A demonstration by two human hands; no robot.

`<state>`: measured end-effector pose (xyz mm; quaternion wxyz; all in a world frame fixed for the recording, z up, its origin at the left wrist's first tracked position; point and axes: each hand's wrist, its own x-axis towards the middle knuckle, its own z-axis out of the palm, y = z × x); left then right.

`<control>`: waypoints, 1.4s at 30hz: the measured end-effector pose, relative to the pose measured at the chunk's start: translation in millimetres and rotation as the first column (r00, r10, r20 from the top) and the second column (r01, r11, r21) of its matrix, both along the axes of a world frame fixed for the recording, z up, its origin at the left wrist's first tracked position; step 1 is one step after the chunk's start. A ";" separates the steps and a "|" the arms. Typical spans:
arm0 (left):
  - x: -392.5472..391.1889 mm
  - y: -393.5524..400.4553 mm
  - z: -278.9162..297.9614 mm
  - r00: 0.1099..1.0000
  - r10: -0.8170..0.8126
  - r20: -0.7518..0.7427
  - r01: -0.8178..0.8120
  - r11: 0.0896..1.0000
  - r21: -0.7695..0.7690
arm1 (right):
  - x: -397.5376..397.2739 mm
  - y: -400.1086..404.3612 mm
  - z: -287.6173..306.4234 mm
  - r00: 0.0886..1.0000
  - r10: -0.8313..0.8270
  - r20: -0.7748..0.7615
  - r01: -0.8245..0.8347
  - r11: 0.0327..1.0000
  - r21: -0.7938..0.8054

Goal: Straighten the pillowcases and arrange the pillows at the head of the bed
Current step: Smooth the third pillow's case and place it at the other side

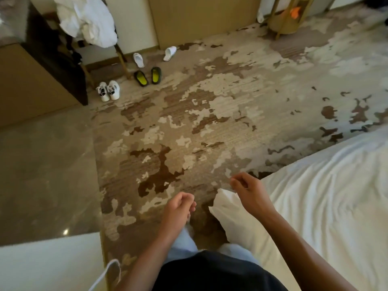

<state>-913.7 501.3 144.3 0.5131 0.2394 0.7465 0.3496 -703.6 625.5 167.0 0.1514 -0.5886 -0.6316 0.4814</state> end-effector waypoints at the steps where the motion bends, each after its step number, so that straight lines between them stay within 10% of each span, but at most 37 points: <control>1: -10.4 27.5 3.3 0.998 -0.057 -0.002 0.057 0.998 -0.001 | -5.8 11.2 2.8 0.999 -0.042 0.010 0.042 0.999 -0.005; 16: 68.0 457.6 32.4 0.682 -0.731 0.040 0.717 0.678 0.160 | 43.8 181.0 -27.1 0.667 -0.734 0.128 0.741 0.671 -0.019; 31: 123.7 834.5 5.4 0.687 -0.726 -0.006 0.726 0.687 0.000 | 140.9 620.9 -1.4 0.629 -0.775 -0.064 0.776 0.630 -0.005; 42: 329.2 1110.9 4.0 0.351 -0.933 0.076 0.934 0.355 0.038 | 277.9 828.1 12.3 0.383 -0.919 0.090 0.923 0.385 0.007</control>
